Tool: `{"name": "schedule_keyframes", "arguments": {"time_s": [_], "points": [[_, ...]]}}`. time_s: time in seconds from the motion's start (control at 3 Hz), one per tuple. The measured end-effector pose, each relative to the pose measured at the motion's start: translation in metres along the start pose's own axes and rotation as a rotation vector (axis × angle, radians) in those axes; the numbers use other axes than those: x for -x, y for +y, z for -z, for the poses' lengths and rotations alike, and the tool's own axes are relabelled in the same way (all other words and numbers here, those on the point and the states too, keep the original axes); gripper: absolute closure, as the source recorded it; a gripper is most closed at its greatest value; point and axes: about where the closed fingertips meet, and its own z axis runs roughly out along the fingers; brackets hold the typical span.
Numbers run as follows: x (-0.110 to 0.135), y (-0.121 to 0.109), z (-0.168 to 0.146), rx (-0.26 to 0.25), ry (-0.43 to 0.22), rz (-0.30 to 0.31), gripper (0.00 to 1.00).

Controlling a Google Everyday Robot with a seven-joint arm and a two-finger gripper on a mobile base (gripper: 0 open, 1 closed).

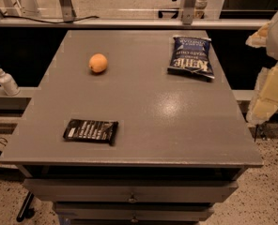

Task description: Pick orange

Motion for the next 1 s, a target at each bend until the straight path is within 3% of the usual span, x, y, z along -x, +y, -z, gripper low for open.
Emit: {"name": "schedule_keyframes", "arguments": {"time_s": [0.67, 1.0], "points": [[0.005, -0.004, -0.003, 0.0, -0.038, 0.013, 0.0], [0.023, -0.017, -0.023, 0.017, -0.139, 0.019, 0.0]]}}
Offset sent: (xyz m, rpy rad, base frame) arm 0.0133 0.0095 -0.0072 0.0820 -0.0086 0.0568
